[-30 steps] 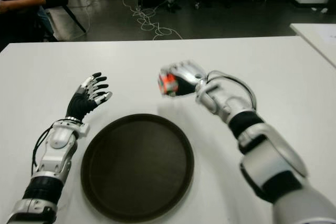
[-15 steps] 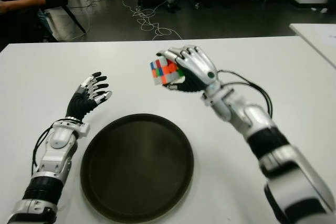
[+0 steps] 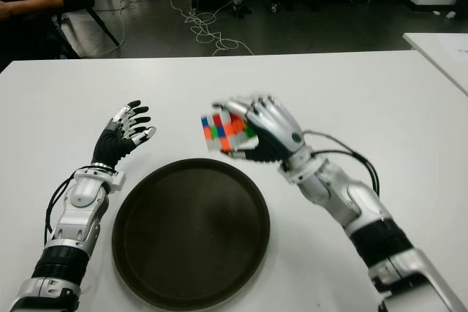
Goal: Pick up the Rubik's Cube and put it in the plate
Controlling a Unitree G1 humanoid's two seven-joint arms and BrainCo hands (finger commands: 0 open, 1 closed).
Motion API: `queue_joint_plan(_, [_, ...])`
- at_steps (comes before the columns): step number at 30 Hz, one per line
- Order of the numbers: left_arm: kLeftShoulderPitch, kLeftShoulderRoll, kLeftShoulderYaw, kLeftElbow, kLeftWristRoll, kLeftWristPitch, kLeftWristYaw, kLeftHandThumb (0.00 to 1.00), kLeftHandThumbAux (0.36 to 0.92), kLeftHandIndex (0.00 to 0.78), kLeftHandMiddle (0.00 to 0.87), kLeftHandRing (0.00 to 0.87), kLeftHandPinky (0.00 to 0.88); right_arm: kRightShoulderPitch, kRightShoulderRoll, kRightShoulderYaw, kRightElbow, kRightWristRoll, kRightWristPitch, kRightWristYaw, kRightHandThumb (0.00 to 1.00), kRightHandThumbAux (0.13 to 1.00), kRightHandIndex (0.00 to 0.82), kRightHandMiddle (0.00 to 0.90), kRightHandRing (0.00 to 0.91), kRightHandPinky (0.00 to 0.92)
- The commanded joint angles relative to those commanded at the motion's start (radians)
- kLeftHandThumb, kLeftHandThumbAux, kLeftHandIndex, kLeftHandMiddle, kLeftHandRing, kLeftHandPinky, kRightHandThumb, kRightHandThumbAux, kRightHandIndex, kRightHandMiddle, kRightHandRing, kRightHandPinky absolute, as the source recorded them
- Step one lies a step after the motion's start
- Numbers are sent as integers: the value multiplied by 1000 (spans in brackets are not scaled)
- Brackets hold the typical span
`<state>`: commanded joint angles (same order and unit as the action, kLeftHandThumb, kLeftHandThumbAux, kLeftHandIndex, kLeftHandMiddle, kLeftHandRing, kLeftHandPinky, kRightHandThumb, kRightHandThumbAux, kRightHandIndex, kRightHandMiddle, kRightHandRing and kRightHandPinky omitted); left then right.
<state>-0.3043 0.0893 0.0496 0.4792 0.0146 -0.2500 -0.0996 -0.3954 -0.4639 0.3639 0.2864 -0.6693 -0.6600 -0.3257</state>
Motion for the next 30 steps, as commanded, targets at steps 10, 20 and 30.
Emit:
queue_joint_plan(10, [5, -1, -3, -6, -2, -9, -8, 99, 738, 94, 175, 183, 192, -58, -15, 23, 57, 239, -101, 320, 836, 691, 396, 585, 714, 742])
queue_joint_plan(20, [10, -8, -1, -14, -12, -10, -8, 105, 739, 97, 181, 183, 184, -79, -26, 60, 32, 688, -8, 855, 840, 683, 424, 568, 732, 737])
queue_joint_plan(30, [13, -13, -2, -27, -10, 0, -1, 111, 743, 100, 182, 184, 185, -82, -16, 19, -20, 876, 175, 1130, 842, 678, 435, 567, 755, 763])
